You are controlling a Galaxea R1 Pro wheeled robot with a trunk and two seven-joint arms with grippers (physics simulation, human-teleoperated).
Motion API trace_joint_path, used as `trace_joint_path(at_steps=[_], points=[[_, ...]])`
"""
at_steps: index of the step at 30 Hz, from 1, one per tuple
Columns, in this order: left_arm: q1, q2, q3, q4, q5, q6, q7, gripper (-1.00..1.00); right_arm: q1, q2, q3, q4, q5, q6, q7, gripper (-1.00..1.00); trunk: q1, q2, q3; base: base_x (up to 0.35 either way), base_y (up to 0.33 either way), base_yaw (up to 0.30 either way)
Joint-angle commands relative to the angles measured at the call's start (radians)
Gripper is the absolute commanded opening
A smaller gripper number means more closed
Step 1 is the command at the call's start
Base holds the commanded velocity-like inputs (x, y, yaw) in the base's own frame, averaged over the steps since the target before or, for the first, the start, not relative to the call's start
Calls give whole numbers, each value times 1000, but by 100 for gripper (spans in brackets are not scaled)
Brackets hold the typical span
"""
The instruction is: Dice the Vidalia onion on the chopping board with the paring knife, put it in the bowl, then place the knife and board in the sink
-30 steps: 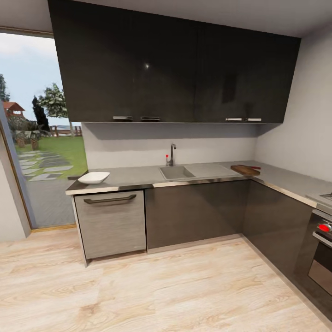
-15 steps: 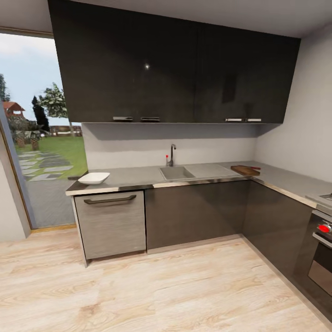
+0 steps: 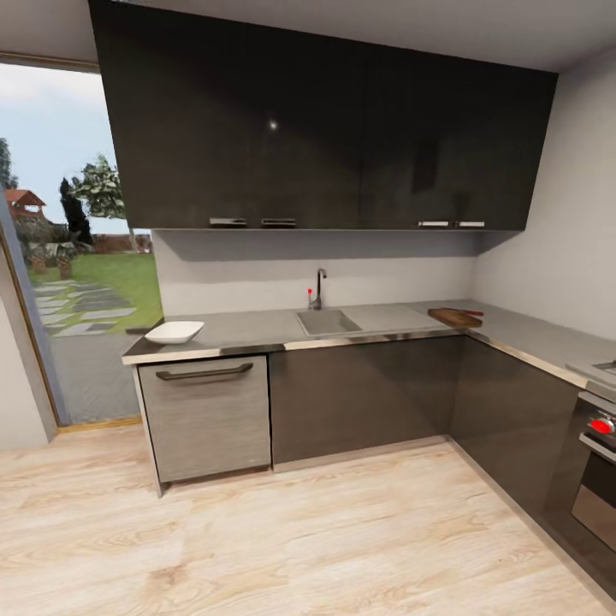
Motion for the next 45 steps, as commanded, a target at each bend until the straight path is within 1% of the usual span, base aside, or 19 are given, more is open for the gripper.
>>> trace_joint_path(at_steps=[1, 25, 45], points=[[0, 0, 1, -1, 1, -2, 0, 100, -1, 0, 0, 1, 0, -3, 0, 100, -4, 7, 2, 0, 0, 0], [0, 0, 2, -2, 0, -1, 2, 100, -1, 0, 1, -1, 0, -3, 0, 100, -96, 175, 76, 0, 0, 0], [0, 1, 2, -3, 0, -2, 2, 100, -1, 0, 1, -1, 1, -3, 0, 100, -173, 315, 117, 0, 0, 0]])
